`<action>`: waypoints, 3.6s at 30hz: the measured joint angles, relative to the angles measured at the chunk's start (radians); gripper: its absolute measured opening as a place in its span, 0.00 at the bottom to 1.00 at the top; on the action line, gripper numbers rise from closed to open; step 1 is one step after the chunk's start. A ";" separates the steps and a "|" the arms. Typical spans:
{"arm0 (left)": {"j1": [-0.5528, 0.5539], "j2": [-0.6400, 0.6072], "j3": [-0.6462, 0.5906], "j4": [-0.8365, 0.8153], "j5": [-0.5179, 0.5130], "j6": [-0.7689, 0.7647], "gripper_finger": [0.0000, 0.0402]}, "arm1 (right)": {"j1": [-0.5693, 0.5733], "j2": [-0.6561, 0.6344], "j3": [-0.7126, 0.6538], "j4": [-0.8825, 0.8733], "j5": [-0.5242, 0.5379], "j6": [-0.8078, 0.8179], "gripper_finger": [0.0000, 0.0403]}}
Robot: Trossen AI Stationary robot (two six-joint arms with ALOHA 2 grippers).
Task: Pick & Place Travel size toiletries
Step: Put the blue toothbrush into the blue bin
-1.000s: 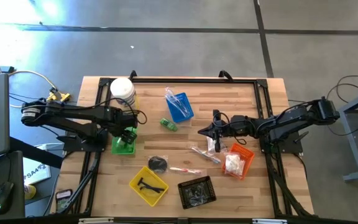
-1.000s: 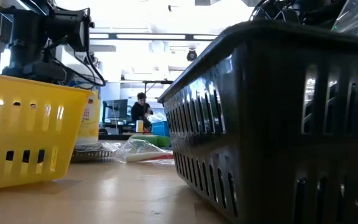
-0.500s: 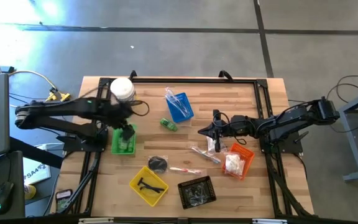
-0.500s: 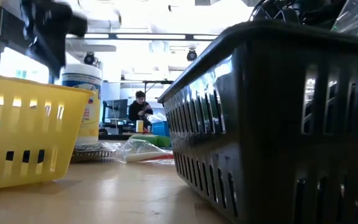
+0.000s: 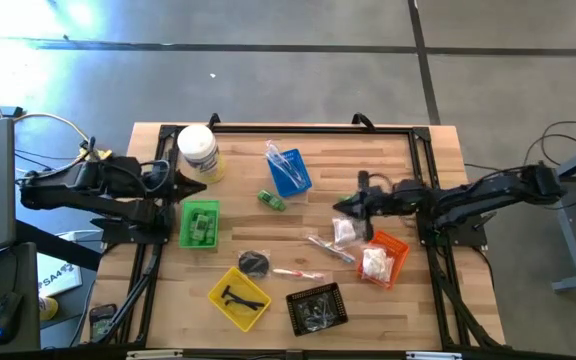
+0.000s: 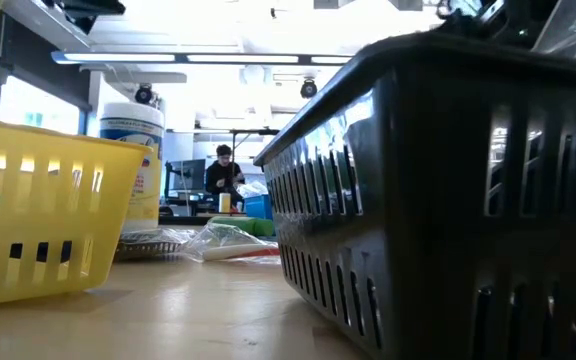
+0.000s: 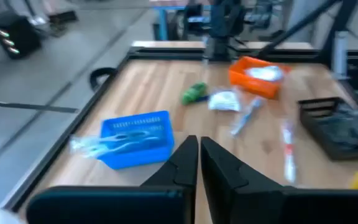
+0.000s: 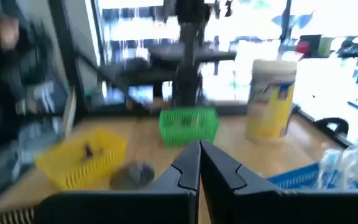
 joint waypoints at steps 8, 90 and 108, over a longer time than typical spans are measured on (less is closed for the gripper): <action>0.000 -0.107 -0.179 0.171 0.043 0.071 0.01 | -0.058 -0.183 -0.122 0.070 -0.115 0.084 0.01; 0.000 -0.418 -0.698 0.560 0.066 0.431 0.00 | -0.106 -0.396 -0.145 -0.297 0.170 0.053 0.00; 0.000 -0.418 -0.696 0.584 0.067 0.455 0.00 | 0.090 0.300 0.629 -1.088 0.168 0.111 0.21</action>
